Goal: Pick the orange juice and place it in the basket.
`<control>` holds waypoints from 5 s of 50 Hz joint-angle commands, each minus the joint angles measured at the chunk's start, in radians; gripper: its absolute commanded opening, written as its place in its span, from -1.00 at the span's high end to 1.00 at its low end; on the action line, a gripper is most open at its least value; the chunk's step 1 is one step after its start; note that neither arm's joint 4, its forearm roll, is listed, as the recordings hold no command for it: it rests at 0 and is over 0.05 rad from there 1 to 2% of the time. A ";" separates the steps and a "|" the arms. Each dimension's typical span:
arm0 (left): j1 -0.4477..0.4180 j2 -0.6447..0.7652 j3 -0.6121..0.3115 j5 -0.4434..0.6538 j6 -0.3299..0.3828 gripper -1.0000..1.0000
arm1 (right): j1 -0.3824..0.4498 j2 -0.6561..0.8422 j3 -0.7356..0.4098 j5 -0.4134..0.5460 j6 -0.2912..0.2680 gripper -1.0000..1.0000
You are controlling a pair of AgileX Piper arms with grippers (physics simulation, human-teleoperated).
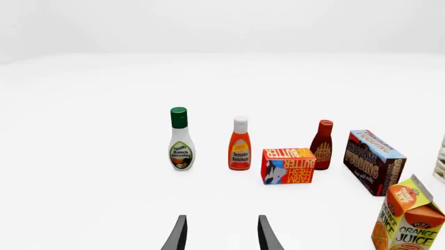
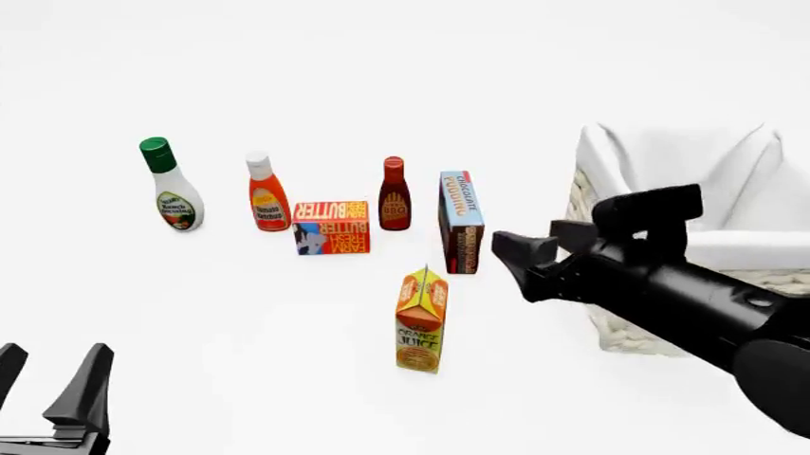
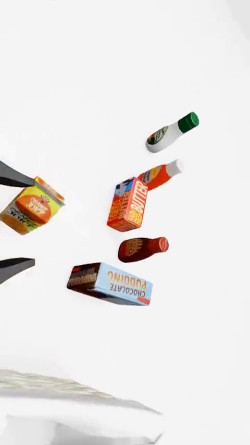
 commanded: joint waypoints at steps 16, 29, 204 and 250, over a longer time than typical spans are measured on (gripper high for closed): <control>0.000 0.000 0.000 0.000 0.000 -1.00 | 0.004 0.190 -0.146 0.088 0.313 -1.00; 0.000 0.000 0.000 0.000 0.000 -1.00 | -0.012 0.211 -0.143 0.086 0.405 -1.00; 0.000 0.000 0.000 0.000 0.000 -1.00 | 0.147 0.441 -0.226 0.042 0.536 1.00; 0.000 0.000 0.000 0.000 0.000 -1.00 | 0.070 0.108 -0.340 0.189 0.307 1.00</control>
